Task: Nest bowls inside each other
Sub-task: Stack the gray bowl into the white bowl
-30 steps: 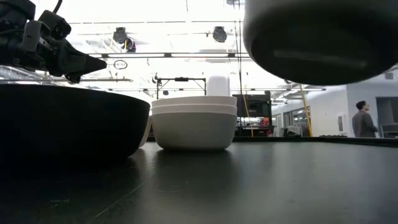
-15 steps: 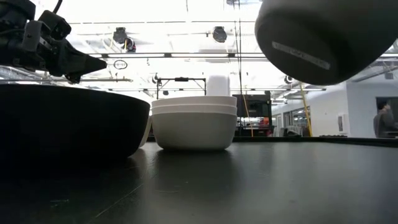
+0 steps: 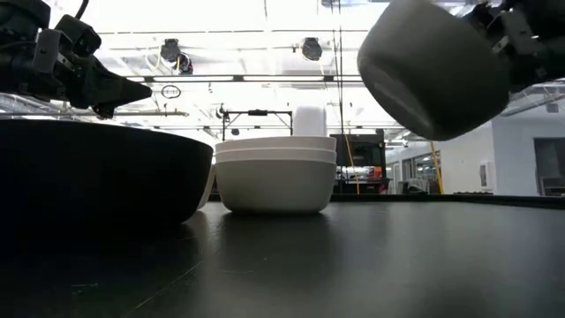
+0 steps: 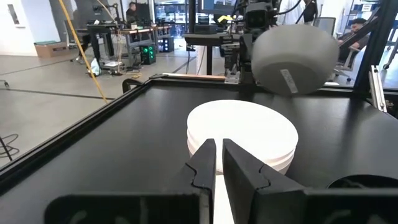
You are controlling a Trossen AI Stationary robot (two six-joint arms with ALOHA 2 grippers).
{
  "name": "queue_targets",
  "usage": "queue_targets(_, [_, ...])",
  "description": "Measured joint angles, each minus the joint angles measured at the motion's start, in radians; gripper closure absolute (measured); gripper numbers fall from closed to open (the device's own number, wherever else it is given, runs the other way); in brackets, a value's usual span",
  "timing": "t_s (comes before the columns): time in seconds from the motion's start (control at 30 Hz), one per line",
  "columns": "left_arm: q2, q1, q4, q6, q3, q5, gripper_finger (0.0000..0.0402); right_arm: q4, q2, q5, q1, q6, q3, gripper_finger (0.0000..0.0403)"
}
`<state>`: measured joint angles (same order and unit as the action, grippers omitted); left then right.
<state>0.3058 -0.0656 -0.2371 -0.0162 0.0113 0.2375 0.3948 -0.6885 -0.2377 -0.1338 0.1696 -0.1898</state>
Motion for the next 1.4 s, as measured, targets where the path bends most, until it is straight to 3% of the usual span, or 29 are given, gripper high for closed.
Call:
queue_targets(0.4, [0.0,0.0,0.002,0.011,0.0,0.0,0.0371,0.084,0.0,0.068,0.14,-0.04,0.027,0.0403])
queue_targets(0.67, [0.0,0.0,0.004,0.016,0.0,0.0,0.0371,0.173,-0.013,0.249,0.268,-0.034,0.013,0.0403])
queue_targets(0.8, [0.0,0.0,0.004,0.022,0.0,0.0,0.0371,0.168,-0.037,0.402,0.34,-0.02,-0.043,0.0403])
queue_targets(0.9, [0.0,0.0,0.004,0.022,0.0,0.0,0.0371,0.144,-0.068,0.505,0.381,-0.022,-0.101,0.0403])
queue_targets(1.4, [0.0,0.0,0.008,0.019,0.0,0.001,0.0371,0.071,-0.387,0.741,0.58,-0.026,-0.35,0.0403])
